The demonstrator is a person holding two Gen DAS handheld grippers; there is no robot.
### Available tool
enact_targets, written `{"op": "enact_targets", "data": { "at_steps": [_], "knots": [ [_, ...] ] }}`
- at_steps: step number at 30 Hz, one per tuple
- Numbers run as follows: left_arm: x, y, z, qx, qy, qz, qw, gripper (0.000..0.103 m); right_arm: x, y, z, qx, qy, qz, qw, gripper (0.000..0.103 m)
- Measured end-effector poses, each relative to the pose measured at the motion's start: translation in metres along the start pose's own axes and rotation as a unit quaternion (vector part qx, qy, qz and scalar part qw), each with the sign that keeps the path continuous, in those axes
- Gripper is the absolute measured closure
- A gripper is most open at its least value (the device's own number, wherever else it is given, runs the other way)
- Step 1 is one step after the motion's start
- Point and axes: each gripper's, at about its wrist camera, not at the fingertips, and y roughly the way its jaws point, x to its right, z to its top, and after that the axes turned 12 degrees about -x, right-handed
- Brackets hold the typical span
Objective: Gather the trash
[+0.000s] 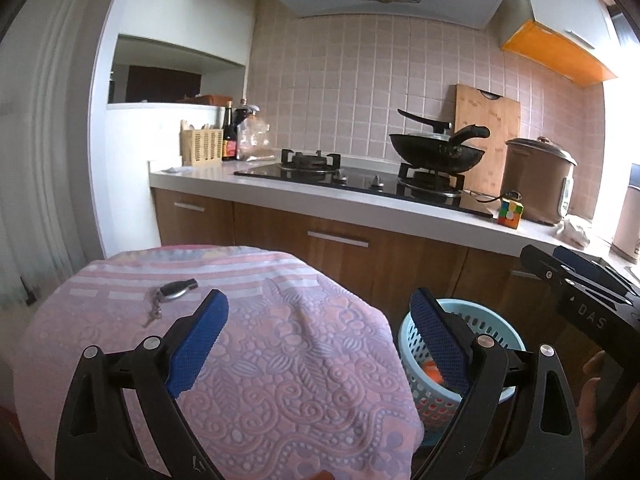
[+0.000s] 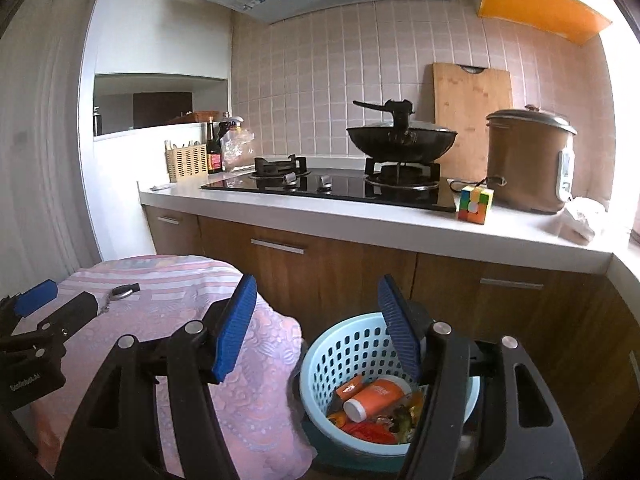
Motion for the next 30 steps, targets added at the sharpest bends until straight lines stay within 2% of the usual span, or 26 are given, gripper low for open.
{"op": "enact_targets", "data": {
  "at_steps": [26, 30],
  "knots": [
    [-0.006, -0.014, -0.010, 0.003, -0.002, 0.001, 1.0000, 0.012, -0.009, -0.007, -0.004, 0.002, -0.001, -0.012, 1.000, 0.043],
    [-0.008, -0.016, -0.012, 0.004, -0.002, 0.002, 1.0000, 0.009, -0.012, -0.005, -0.004, -0.002, -0.004, -0.013, 1.000, 0.040]
  ]
}}
